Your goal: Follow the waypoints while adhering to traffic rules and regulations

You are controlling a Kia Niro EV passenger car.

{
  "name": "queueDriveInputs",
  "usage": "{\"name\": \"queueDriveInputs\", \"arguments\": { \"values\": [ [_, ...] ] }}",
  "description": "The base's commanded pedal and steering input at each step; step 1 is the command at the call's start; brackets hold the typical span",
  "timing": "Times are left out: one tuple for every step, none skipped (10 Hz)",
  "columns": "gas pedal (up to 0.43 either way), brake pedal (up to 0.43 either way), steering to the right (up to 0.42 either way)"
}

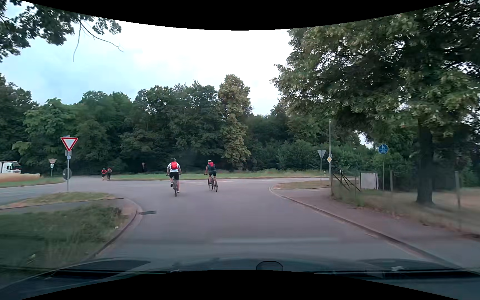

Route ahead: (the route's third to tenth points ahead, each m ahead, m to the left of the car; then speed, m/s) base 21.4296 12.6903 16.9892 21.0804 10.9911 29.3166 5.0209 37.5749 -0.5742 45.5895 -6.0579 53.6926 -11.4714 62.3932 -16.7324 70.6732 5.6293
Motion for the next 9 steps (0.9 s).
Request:
{"name": "queueDriveInputs", "arguments": {
  "values": [
    [0.0,0.128,-0.096],
    [0.0,0.122,-0.101],
    [0.0,0.116,-0.107],
    [0.0,0.116,-0.114],
    [0.0,0.122,-0.122],
    [0.0,0.14,-0.13],
    [0.0,0.146,-0.136],
    [0.0,0.146,-0.144],
    [0.0,0.146,-0.152]
  ]
}}
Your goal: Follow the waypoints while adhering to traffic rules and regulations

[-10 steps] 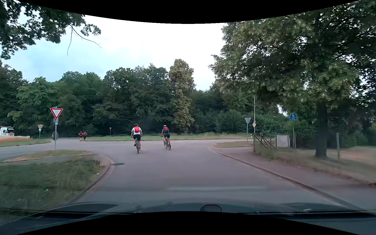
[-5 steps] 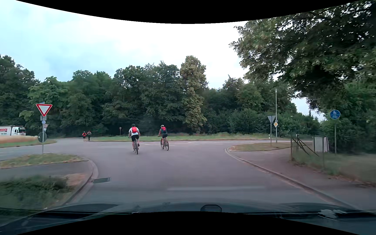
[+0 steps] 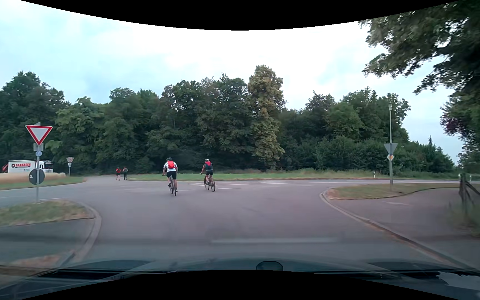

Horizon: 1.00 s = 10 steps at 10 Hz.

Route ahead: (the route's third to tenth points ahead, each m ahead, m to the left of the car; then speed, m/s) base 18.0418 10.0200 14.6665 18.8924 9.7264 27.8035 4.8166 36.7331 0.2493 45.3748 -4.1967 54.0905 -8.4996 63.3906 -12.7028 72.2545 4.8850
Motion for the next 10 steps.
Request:
{"name": "queueDriveInputs", "arguments": {
  "values": [
    [0.0,0.14,-0.158],
    [0.0,0.128,-0.165],
    [0.0,0.116,-0.171],
    [0.0,0.116,-0.177],
    [0.0,0.128,-0.186],
    [0.0,0.159,-0.196],
    [0.0,0.171,-0.205],
    [0.0,0.183,-0.213],
    [0.0,0.183,-0.216],
    [0.0,0.177,-0.218]
  ]
}}
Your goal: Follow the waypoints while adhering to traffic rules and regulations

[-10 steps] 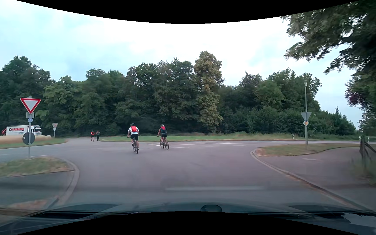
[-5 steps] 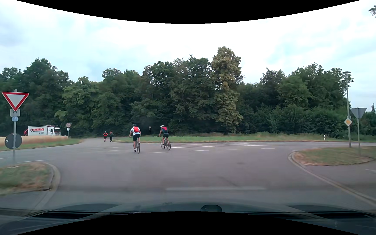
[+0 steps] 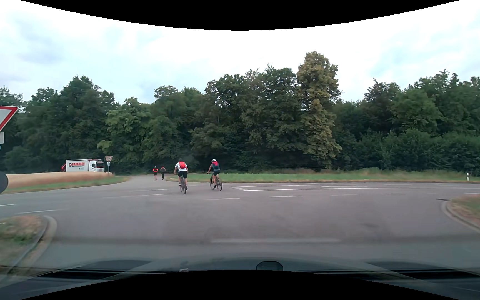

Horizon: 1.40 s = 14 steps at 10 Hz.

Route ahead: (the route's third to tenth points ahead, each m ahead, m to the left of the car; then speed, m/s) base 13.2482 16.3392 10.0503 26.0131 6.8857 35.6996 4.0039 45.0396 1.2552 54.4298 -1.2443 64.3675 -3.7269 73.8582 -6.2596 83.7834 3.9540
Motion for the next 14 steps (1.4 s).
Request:
{"name": "queueDriveInputs", "arguments": {
  "values": [
    [0.0,0.171,-0.22],
    [0.0,0.159,-0.225],
    [0.0,0.165,-0.232],
    [0.0,0.165,-0.239],
    [0.0,0.165,-0.247],
    [0.0,0.171,-0.254],
    [0.0,0.207,-0.257],
    [0.0,0.207,-0.258],
    [0.0,0.207,-0.258],
    [0.0,0.189,-0.258],
    [0.0,0.183,-0.258],
    [0.0,0.159,-0.259],
    [0.0,0.073,-0.261],
    [0.0,0.0,-0.26]
  ]
}}
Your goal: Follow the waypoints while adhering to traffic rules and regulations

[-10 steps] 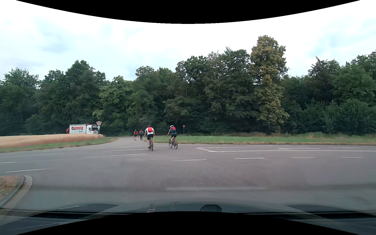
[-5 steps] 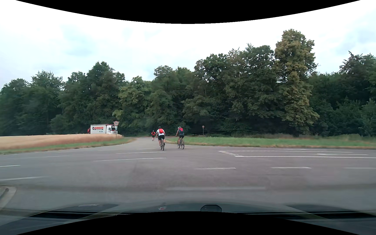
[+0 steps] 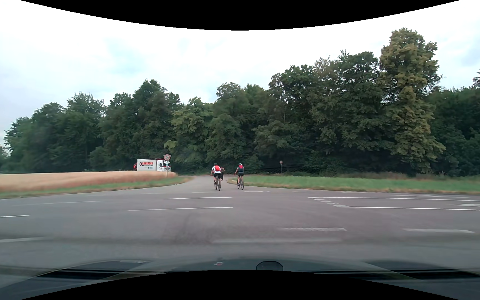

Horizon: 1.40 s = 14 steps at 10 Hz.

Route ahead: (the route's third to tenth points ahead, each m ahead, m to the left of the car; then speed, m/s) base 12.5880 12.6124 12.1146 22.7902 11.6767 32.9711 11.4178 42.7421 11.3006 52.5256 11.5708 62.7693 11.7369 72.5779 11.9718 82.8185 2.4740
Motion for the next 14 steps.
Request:
{"name": "queueDriveInputs", "arguments": {
  "values": [
    [0.0,0.0,-0.26],
    [0.0,0.0,-0.26],
    [0.0,0.0,-0.261],
    [0.028,0.0,-0.264],
    [0.087,0.0,-0.274],
    [0.169,0.0,-0.29],
    [0.169,0.0,-0.311],
    [0.169,0.0,-0.328],
    [0.177,0.0,-0.345],
    [0.197,0.0,-0.355],
    [0.209,0.0,-0.362],
    [0.209,0.0,-0.37],
    [0.209,0.0,-0.38],
    [0.209,0.0,-0.387]
  ]
}}
